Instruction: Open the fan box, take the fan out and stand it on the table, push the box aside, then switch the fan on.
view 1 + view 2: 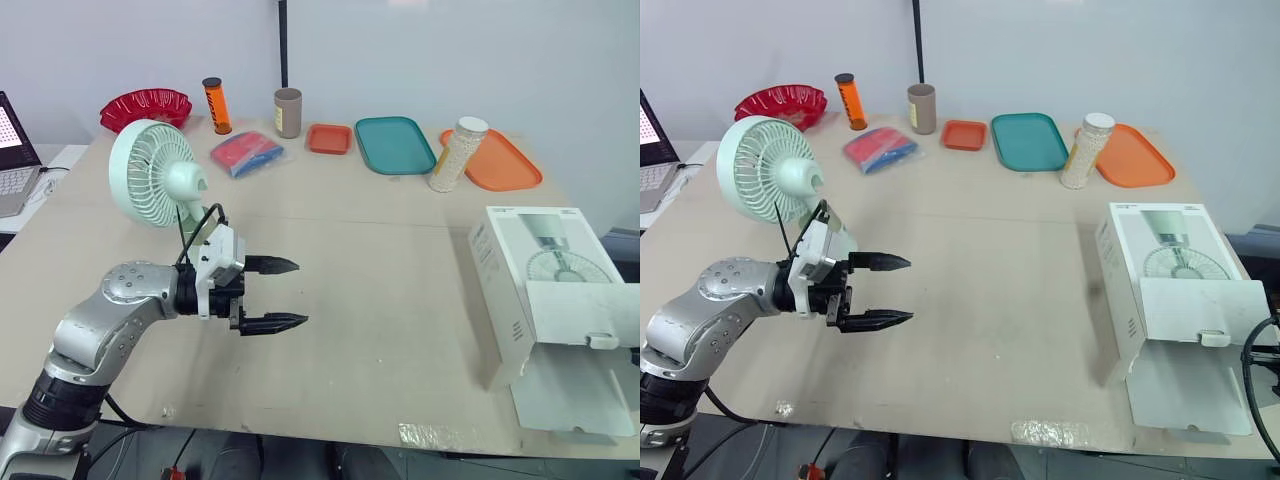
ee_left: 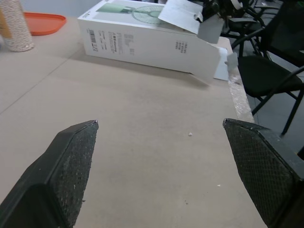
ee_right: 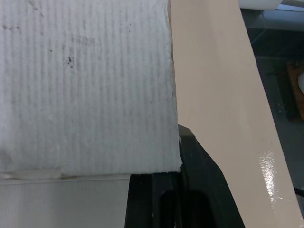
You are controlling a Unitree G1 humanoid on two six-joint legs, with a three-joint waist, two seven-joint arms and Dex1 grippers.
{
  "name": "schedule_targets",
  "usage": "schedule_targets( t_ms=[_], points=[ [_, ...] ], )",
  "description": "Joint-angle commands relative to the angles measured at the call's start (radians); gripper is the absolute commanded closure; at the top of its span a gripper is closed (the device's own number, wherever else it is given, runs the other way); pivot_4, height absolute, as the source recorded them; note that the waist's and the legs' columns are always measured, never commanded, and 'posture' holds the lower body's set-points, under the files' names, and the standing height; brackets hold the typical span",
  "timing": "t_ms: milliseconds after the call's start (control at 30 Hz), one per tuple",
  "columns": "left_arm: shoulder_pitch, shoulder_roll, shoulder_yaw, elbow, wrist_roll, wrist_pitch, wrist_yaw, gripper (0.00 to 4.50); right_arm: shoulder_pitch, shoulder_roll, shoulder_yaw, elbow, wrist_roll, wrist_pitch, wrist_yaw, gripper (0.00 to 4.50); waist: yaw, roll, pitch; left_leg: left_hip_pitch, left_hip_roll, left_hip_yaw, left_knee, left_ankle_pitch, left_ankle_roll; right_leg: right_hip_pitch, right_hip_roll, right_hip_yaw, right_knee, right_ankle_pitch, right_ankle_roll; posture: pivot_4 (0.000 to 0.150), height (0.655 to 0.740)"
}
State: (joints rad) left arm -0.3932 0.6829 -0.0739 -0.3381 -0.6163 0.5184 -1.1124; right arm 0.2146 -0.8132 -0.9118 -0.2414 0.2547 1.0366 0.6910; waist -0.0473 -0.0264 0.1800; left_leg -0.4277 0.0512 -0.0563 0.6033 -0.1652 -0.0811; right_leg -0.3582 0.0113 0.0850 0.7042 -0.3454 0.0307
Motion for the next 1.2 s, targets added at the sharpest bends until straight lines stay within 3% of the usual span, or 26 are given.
schedule_targets(
  t_ms=[33, 400, 633, 833, 967, 1033, 1067, 1100, 1167, 1200],
  points=[
    [-0.043, 0.019, -0.001, 0.024, 0.017, -0.035, -0.051, 0.00, -0.025, -0.057, -0.010, 0.081, -0.001, -0.062, -0.006, 4.49, 0.000, 0.000, 0.000, 0.001, 0.000, 0.000, 0.000, 0.000, 0.000, 0.001, 0.000, 0.000, 0.000, -0.001, 0.001, 0.150, 0.7400],
    [-0.123, -0.032, -0.043, 0.083, 0.034, -0.090, -0.147, 0.00, -0.021, -0.101, 0.027, 0.191, 0.000, -0.111, -0.010, 4.49, 0.001, 0.001, 0.000, 0.002, 0.000, 0.000, 0.000, -0.001, 0.001, 0.004, 0.000, 0.000, -0.003, -0.001, 0.002, 0.150, 0.7400],
    [-0.205, -0.146, -0.049, 0.111, 0.013, -0.054, -0.077, 0.00, -0.030, -0.121, 0.079, 0.224, -0.010, -0.155, -0.005, 4.49, 0.001, 0.001, 0.000, 0.003, -0.001, 0.000, 0.001, -0.001, 0.001, 0.006, 0.000, 0.000, -0.003, -0.002, 0.004, 0.150, 0.7400],
    [-0.177, -0.140, -0.052, 0.099, 0.022, -0.062, -0.088, 0.00, -0.041, -0.135, 0.099, 0.255, -0.013, -0.173, -0.012, 4.49, 0.000, 0.002, -0.001, 0.003, -0.001, 0.000, 0.001, -0.001, 0.002, 0.006, 0.000, 0.001, -0.003, -0.002, 0.003, 0.150, 0.7400],
    [-0.162, -0.134, -0.053, 0.096, 0.029, -0.069, -0.091, 0.00, -0.036, -0.154, 0.116, 0.254, -0.028, -0.201, -0.016, 3.31, 0.000, 0.002, -0.001, 0.004, -0.001, 0.000, 0.001, -0.001, 0.002, 0.006, 0.000, 0.001, -0.003, -0.002, 0.003, 0.150, 0.7400],
    [-0.165, -0.137, -0.054, 0.099, 0.032, -0.072, -0.091, 0.00, -0.019, -0.168, 0.107, 0.219, -0.031, -0.204, -0.006, 2.26, 0.000, 0.002, -0.001, 0.004, -0.001, 0.000, 0.001, -0.001, 0.002, 0.007, 0.000, 0.001, -0.003, -0.002, 0.003, 0.150, 0.7400],
    [-0.166, -0.138, -0.053, 0.101, 0.033, -0.073, -0.090, 0.00, -0.004, -0.177, 0.099, 0.197, -0.037, -0.202, -0.001, 1.97, 0.001, 0.002, -0.001, 0.004, -0.001, 0.000, 0.001, -0.001, 0.002, 0.007, -0.001, 0.001, -0.003, -0.002, 0.003, 0.150, 0.7400],
    [-0.165, -0.138, -0.052, 0.102, 0.033, -0.072, -0.089, 0.00, 0.011, -0.185, 0.089, 0.176, -0.040, -0.199, 0.005, 1.33, 0.001, 0.002, -0.001, 0.003, -0.002, 0.000, 0.001, -0.001, 0.002, 0.007, -0.001, 0.001, -0.003, -0.002, 0.003, 0.150, 0.7400],
    [-0.165, -0.138, -0.052, 0.104, 0.033, -0.073, -0.090, 0.00, 0.027, -0.194, 0.074, 0.151, -0.034, -0.190, 0.015, 0.76, 0.001, 0.002, -0.001, 0.003, -0.002, 0.000, 0.001, -0.001, 0.002, 0.007, -0.001, 0.002, -0.003, -0.002, 0.003, 0.150, 0.7400],
    [-0.162, -0.137, -0.052, 0.103, 0.034, -0.075, -0.092, 0.00, 0.038, -0.197, 0.063, 0.134, -0.032, -0.188, 0.022, 0.11, 0.000, 0.002, -0.001, 0.003, -0.002, 0.000, 0.001, -0.001, 0.002, 0.007, 0.000, 0.002, -0.003, -0.002, 0.003, 0.150, 0.7400]
  ],
)
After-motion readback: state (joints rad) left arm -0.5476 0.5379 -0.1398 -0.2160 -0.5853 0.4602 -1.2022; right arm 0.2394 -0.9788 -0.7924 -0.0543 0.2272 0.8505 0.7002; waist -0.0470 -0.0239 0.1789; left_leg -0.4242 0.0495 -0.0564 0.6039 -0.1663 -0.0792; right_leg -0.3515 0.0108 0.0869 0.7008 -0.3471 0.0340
